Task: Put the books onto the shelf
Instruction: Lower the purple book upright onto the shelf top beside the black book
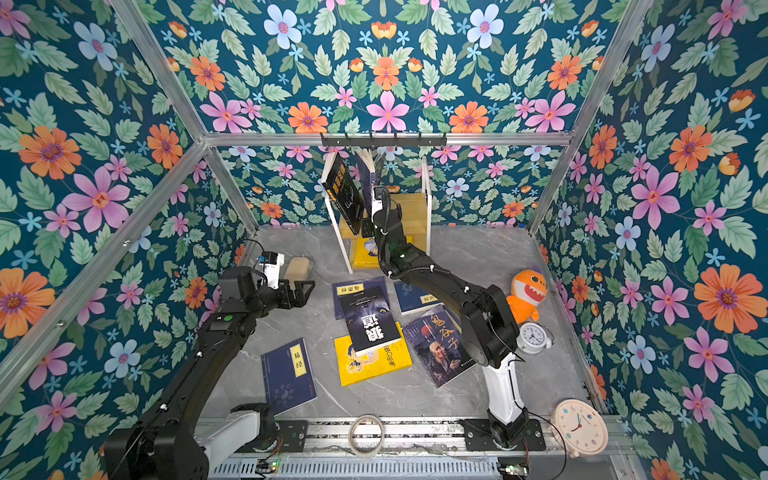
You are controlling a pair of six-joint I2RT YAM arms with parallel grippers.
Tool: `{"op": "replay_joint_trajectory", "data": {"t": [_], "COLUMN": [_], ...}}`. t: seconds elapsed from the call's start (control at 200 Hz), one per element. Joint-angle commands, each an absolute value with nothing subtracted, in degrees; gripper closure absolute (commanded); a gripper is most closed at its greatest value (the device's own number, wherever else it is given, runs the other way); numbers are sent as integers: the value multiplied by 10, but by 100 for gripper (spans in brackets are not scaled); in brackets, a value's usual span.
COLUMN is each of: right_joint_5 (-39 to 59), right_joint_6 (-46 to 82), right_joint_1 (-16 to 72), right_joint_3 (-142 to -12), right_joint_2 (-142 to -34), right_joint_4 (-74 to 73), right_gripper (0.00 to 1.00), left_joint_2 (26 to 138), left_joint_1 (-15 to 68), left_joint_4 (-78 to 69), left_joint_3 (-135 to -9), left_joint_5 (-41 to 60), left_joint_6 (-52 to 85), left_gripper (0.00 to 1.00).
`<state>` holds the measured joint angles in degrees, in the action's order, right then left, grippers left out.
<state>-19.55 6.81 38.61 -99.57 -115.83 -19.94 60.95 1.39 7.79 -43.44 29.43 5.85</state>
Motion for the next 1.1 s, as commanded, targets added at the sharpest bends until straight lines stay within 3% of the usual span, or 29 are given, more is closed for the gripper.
{"op": "replay_joint_trajectory", "data": {"t": [0.0, 0.43, 0.695, 1.095], "right_joint_5": [-168, -95, -48, 73], "right_joint_6": [67, 64, 50, 11], "right_joint_1": [387, 388, 387, 373], "right_joint_3": [-992, -978, -964, -890], "right_joint_2": [-1161, -1163, -1155, -1113], "right_joint_4": [-214, -224, -234, -275], "right_gripper": [94, 80, 67, 34], "left_joint_2": [611, 608, 609, 606], "left_joint_1": [13, 13, 13, 10], "left_joint_4": [74, 72, 70, 68], "left_joint_3": [-435, -431, -431, -426], "left_joint_5": [291, 292, 286, 295], "left_joint_6": [54, 53, 53, 54], "left_gripper": [0, 0, 0, 0]}}
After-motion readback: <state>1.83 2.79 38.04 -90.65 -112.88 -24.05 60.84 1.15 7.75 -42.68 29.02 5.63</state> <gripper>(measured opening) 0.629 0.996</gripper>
